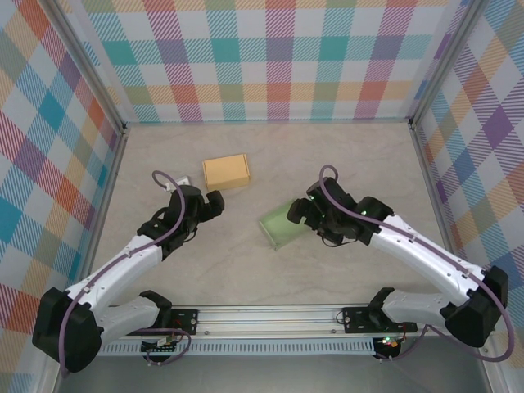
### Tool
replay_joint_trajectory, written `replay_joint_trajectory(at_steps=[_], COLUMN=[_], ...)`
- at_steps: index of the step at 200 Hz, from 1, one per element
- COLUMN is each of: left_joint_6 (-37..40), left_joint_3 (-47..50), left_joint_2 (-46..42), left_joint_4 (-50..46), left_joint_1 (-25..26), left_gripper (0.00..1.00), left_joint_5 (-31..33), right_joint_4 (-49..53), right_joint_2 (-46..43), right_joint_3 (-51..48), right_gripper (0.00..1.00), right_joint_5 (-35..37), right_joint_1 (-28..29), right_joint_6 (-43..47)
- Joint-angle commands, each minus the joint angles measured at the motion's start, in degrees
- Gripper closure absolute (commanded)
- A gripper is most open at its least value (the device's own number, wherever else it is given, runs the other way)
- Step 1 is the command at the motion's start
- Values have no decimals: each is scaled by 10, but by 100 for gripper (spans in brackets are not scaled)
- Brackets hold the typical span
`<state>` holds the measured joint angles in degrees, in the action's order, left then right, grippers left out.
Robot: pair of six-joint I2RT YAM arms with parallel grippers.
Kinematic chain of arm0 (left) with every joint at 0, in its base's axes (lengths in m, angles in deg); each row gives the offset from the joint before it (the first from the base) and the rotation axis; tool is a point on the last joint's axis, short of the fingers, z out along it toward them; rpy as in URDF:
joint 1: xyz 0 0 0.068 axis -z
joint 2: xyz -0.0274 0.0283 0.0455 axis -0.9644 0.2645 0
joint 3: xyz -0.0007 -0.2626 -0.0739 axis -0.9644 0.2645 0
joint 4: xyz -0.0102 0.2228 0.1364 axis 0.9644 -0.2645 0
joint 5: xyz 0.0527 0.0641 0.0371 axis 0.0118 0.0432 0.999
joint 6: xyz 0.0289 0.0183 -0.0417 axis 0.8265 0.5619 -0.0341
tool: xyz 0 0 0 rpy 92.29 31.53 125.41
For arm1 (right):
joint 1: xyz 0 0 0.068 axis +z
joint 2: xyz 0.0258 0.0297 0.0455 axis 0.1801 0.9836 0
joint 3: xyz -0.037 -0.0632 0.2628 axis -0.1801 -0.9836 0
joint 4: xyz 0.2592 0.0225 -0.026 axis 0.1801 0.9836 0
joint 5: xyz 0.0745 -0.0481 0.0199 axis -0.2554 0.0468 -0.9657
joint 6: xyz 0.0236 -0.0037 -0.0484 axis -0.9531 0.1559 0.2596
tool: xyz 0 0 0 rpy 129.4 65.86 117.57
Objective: Fold the paper box
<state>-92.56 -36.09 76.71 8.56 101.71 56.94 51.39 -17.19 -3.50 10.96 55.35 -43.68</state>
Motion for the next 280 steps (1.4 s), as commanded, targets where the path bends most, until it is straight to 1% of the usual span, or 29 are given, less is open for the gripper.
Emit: replay_joint_trajectory(at_steps=[1,8,20,34,49,66,77,89,95,118,141,164,177,191,203,214,228,238,255,269,280], left_joint_6=[8,7,8,10,12,13,12,12,12,21,40,91,122,145,175,205,234,249,258,262,260], left_joint_3=[-7,-5,-3,-5,-8,-10,-10,-11,-13,-18,-26,-35,-44,-51,-53,-59,-80,-99,-131,-146,-148], left_joint_2=[-16,-19,-26,-30,-33,-33,-32,-30,-29,-25,-14,9,31,53,69,87,115,137,169,191,200], left_joint_4=[12,10,6,0,-5,-6,-6,-8,-10,-11,-3,23,35,53,78,100,105,99,77,62,60], left_joint_1=[-9,-9,-9,-9,-9,-9,-9,-9,-9,-9,-9,-12,-15,-16,-21,-27,-40,-48,-55,-55,-55], left_gripper=[0,0,0,0,0,0,0,0,0,0,0,0,0,0,0,0,4,7,14,15,15], left_joint_5=[-1,3,9,16,21,23,24,25,26,31,23,-20,-52,-71,-100,-128,-158,-178,-187,-193,-197], right_joint_4=[-33,-40,-52,-51,-44,-18,-5,8,19,76,143,200,210,212,212,217,230,234,246,248,245], right_joint_2=[20,27,35,43,55,77,97,120,132,182,242,294,312,325,331,337,340,335,320,298,279], right_joint_3=[-7,-14,-22,-20,-8,15,29,48,60,130,214,285,313,335,353,372,397,406,410,394,371], right_gripper=[0,3,12,21,29,40,49,63,68,75,84,83,81,78,77,75,71,60,41,31,25], right_joint_5=[-34,-42,-53,-62,-66,-73,-86,-101,-103,-100,-99,-78,-61,-51,-40,-26,-19,-22,-21,-15,-12], right_joint_1=[-20,-26,-36,-45,-51,-61,-71,-79,-81,-85,-85,-84,-84,-83,-84,-84,-84,-84,-84,-84,-84], right_joint_6=[-13,-11,-4,10,37,80,117,163,187,301,437,556,607,652,676,676,666,647,601,555,515])
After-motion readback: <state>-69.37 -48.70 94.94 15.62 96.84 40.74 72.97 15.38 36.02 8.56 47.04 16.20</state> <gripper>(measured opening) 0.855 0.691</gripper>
